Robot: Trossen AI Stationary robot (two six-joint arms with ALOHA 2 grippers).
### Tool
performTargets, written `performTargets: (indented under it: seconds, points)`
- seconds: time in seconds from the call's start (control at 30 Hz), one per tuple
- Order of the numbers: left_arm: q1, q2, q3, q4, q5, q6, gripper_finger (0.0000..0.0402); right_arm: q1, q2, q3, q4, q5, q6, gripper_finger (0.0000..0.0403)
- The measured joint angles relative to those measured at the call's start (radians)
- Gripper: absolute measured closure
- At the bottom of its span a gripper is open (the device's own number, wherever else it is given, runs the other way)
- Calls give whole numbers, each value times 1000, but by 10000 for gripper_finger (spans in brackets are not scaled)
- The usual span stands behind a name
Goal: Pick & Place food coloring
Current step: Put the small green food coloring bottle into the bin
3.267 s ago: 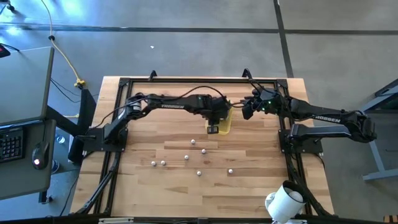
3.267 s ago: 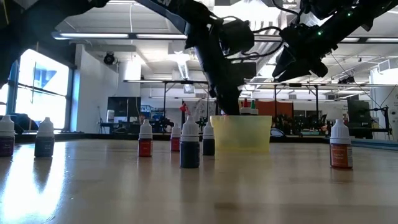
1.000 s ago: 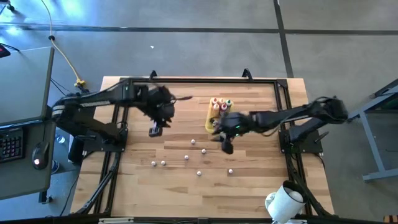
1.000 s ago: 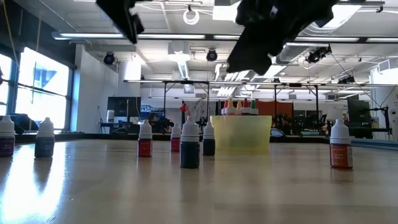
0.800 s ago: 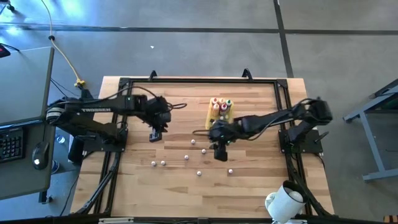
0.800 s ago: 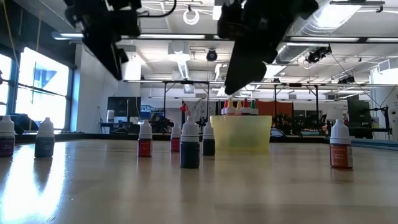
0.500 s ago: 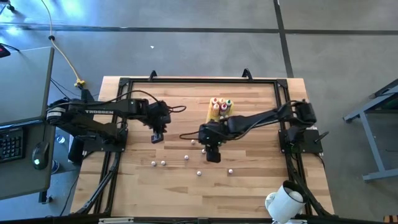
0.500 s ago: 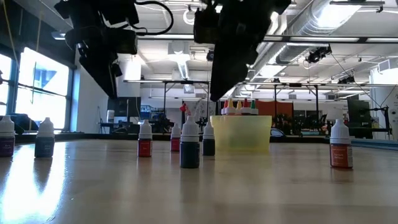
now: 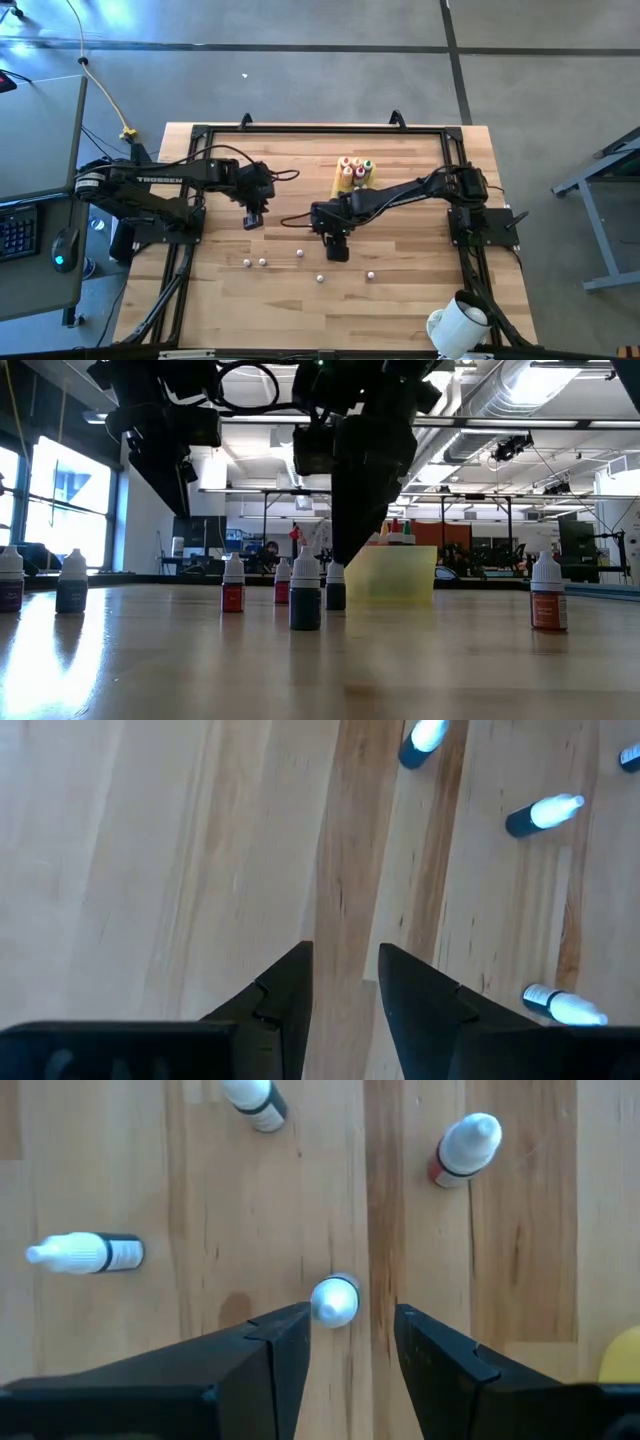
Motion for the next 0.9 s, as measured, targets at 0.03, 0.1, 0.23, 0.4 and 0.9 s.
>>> performTargets:
  seconds: [0.03,0.1,0.23,0.4,0.9]
  points:
    - [0,0,0,0,0,1,286,-2,2,0,1,1,6,263]
    - [0,0,0,0,0,1,286,-7,9,1,5,0,24,263]
    - [0,0,0,2,0,2,286,-15,20,-24,21,-9,41,263]
    - [0,0,0,5,0,21,286,-24,20,-74,93,-36,45,263]
    - [0,0,0,26,1,28,286,-25,20,-85,164,-35,50,264]
